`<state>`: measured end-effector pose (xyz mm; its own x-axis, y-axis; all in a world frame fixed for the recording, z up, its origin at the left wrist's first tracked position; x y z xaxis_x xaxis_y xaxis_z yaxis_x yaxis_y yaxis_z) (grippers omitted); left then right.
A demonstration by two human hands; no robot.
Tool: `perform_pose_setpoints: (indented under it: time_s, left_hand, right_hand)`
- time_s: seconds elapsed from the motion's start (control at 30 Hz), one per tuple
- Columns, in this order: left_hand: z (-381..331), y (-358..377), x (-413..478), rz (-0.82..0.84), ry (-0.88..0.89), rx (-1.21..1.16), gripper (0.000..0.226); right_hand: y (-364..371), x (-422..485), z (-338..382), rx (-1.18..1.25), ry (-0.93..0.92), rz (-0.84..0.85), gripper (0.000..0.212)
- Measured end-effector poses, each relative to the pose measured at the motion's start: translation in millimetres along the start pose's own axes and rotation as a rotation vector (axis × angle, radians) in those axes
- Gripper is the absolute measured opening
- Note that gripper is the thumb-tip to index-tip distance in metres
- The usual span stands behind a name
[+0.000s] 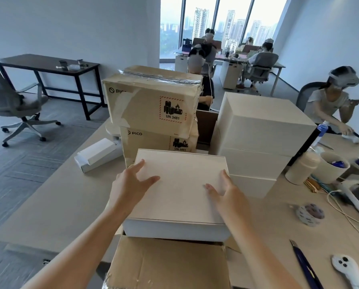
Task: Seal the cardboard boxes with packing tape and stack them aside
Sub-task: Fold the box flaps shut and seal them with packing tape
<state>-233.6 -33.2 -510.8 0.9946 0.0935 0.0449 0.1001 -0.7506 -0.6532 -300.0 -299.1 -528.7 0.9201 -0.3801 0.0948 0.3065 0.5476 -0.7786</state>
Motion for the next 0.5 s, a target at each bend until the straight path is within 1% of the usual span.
perform_pose_setpoints:
  time_s: [0.2, 0.3, 0.4, 0.5]
  left_hand:
    - [13, 19, 12, 0.052, -0.047, 0.055, 0.075]
    - [30, 35, 14, 0.095, -0.06, 0.045, 0.07]
    - [49, 51, 20, 0.114, -0.063, 0.047, 0.061]
    - [67, 64, 28, 0.127, -0.1, 0.064, 0.054]
  right_hand:
    - [24, 6, -18, -0.026, 0.061, 0.045, 0.085]
    - [38, 7, -25, 0.1, 0.116, 0.088, 0.083]
    - [52, 9, -32, 0.13, 0.181, 0.143, 0.069]
    - [61, 14, -39, 0.075, 0.254, 0.168, 0.044]
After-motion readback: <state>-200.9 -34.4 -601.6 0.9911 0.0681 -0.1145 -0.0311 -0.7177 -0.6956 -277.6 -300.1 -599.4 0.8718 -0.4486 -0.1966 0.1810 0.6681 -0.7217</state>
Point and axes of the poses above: each hand's wrist, its own x-axis towards the middle knuckle, its own y-axis out of the palm, z = x × y, the point moved 2 cm from there along x, towards the middle knuckle, and after that the axes turned 2 degrees about -y, right-handed, at the moved point
